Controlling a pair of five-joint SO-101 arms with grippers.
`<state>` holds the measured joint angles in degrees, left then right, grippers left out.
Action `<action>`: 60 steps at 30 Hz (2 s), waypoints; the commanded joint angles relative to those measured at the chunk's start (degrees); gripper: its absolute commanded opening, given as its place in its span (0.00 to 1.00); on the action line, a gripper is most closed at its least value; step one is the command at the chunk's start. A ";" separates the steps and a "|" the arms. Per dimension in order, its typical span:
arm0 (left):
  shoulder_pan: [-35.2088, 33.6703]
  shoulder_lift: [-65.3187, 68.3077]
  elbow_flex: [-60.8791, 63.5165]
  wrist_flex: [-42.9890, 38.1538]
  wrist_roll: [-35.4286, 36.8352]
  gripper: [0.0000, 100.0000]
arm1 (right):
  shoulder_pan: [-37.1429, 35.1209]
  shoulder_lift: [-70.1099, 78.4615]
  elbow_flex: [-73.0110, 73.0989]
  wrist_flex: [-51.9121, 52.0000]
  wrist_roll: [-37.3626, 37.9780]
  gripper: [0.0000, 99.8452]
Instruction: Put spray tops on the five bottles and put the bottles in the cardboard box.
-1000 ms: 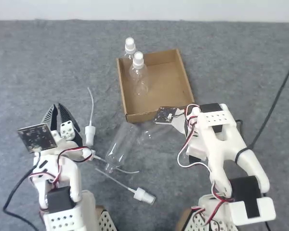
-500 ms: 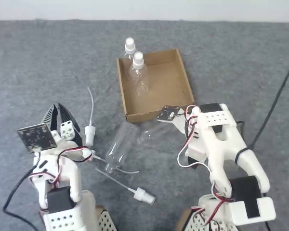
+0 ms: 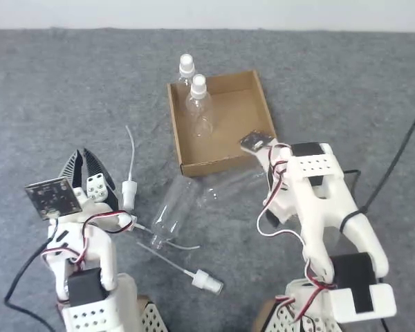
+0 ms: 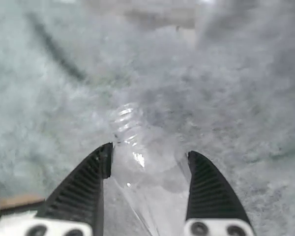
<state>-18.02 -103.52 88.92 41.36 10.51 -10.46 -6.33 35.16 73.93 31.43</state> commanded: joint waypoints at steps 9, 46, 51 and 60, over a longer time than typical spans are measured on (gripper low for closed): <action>-0.26 -0.44 -0.48 -1.85 0.18 0.04 | 1.98 -0.92 -2.99 -0.92 -1.32 0.28; -0.26 -0.44 -0.48 -1.85 0.18 0.04 | 0.92 -0.13 0.18 -2.59 30.68 0.32; -0.26 -0.44 -0.48 -1.85 0.18 0.04 | 1.36 -0.22 3.16 -7.43 30.68 0.32; -0.26 -0.44 -0.48 -1.85 0.18 0.04 | 2.07 -0.22 3.43 -6.99 30.51 0.32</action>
<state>-18.02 -103.52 88.92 41.36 10.51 -8.88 -6.33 38.77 67.69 61.49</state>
